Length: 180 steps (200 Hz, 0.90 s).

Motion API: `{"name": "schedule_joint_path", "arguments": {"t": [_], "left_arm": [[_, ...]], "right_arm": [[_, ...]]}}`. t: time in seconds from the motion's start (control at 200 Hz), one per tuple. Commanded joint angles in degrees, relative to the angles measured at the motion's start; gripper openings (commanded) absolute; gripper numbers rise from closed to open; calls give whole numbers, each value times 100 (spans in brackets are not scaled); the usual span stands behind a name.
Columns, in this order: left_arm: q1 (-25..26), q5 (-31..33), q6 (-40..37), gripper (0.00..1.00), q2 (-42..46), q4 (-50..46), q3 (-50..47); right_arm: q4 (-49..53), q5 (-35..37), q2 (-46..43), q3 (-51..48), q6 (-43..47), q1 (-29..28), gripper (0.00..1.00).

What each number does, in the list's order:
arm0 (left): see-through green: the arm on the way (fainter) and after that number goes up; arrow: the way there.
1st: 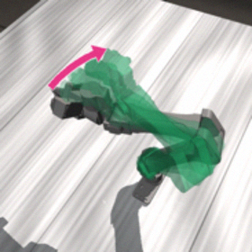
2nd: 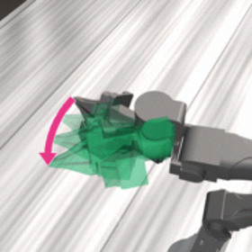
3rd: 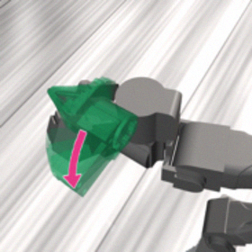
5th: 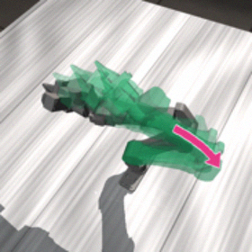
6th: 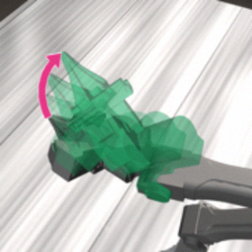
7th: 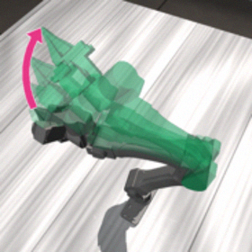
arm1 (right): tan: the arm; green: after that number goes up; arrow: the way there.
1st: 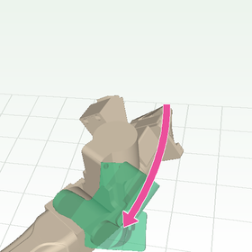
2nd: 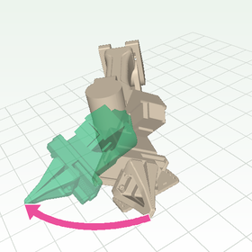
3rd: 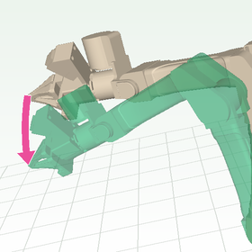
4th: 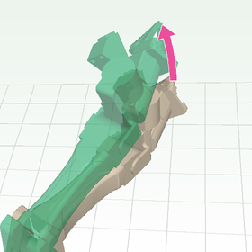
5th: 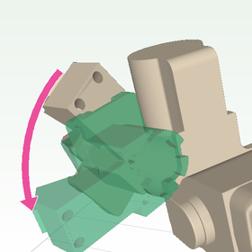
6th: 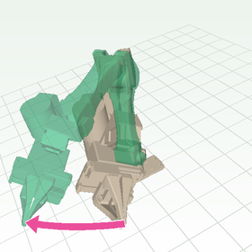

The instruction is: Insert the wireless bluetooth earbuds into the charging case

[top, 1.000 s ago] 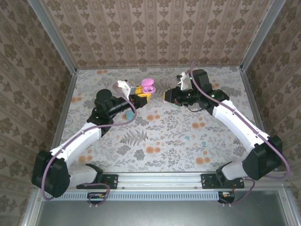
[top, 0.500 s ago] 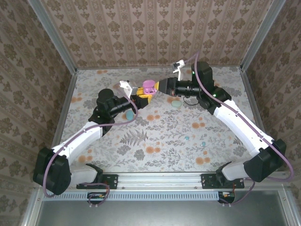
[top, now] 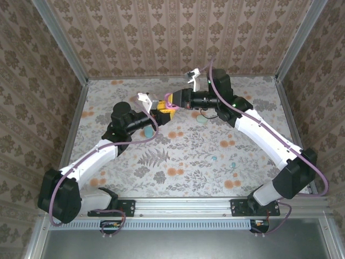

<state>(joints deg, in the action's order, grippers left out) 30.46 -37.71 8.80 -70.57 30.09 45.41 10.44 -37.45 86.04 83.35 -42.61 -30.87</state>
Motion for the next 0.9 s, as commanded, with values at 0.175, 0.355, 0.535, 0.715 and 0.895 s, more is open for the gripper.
{"name": "schedule_joint_path", "arguments": {"t": [0.175, 0.355, 0.535, 0.715, 0.895], "left_arm": [[48, -65, -32, 27, 34, 243, 140], [48, -36, -17, 27, 43, 261, 135], [48, -12, -18, 28, 43, 273, 142], [48, 18, -10, 28, 30, 292, 144], [48, 25, -5, 27, 34, 291, 160]], "right_arm": [[395, 245, 158, 285, 288, -76, 23], [602, 236, 226, 352, 400, -103, 23], [949, 314, 256, 482, 603, -112, 23], [1122, 372, 297, 550, 722, -156, 24], [1303, 469, 392, 690, 807, -209, 26]]}}
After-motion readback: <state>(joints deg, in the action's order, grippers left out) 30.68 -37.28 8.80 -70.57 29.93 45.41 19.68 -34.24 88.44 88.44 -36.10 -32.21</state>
